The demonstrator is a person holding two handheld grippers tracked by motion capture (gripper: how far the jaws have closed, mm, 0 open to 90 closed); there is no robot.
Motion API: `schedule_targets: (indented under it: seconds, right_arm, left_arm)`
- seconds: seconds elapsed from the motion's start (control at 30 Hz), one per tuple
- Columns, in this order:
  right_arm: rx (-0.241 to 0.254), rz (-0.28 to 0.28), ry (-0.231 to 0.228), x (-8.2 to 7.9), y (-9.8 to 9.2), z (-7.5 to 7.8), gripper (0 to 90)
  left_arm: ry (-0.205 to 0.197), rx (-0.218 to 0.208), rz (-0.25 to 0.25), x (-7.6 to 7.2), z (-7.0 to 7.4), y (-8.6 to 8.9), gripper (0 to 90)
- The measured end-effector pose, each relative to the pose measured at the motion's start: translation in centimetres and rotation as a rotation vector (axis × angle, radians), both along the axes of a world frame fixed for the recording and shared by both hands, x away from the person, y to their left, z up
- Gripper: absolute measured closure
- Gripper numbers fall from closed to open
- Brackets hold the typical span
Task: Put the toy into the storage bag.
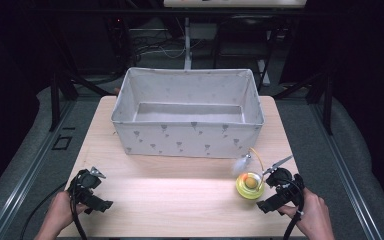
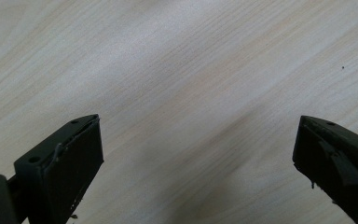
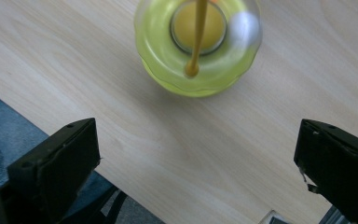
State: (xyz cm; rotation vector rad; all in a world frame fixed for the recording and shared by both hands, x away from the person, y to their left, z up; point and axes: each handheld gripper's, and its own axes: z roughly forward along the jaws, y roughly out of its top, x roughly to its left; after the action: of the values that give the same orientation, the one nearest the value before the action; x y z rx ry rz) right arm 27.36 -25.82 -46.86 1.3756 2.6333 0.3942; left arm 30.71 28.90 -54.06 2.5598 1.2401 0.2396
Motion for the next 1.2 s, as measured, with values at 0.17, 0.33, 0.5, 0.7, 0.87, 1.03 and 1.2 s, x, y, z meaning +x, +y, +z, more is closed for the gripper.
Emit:
schedule_targets:
  seconds: [0.17, 0.33, 0.5, 0.7, 0.87, 1.03, 1.2]
  right_arm:
    - [0.014, 0.016, -0.031, 0.2, 0.1, 1.4, 0.0]
    - [0.011, 0.027, -0.042, 0.8, 0.5, 2.4, 0.0]
    - [0.030, 0.045, -0.051, 1.5, 0.8, 3.3, 1.3]
    - [0.033, 0.075, -0.062, 2.2, 1.4, 4.1, 0.0]
    - [0.017, 0.085, -0.069, 2.8, 1.8, 4.9, 10.7]
    - [0.025, 0.093, -0.066, 3.1, 2.0, 5.6, 31.8]
    - [0.008, 0.107, -0.051, 3.4, 2.3, 6.1, 44.7]
  left_arm:
    - [0.005, 0.001, 0.003, 0.0, -0.1, 0.0, 1.8]
    - [0.005, 0.000, 0.004, 0.0, -0.1, 0.0, 1.8]
    - [0.011, 0.002, -0.003, 0.0, -0.2, -0.2, 1.8]
    - [0.010, -0.002, 0.001, 0.0, -0.2, -0.1, 1.8]
    - [0.015, 0.003, -0.003, 0.0, -0.2, 0.0, 1.9]
    - [0.018, 0.002, -0.003, 0.0, -0.2, -0.1, 2.0]
    - [0.021, 0.002, -0.001, 0.1, -0.3, 0.0, 2.1]
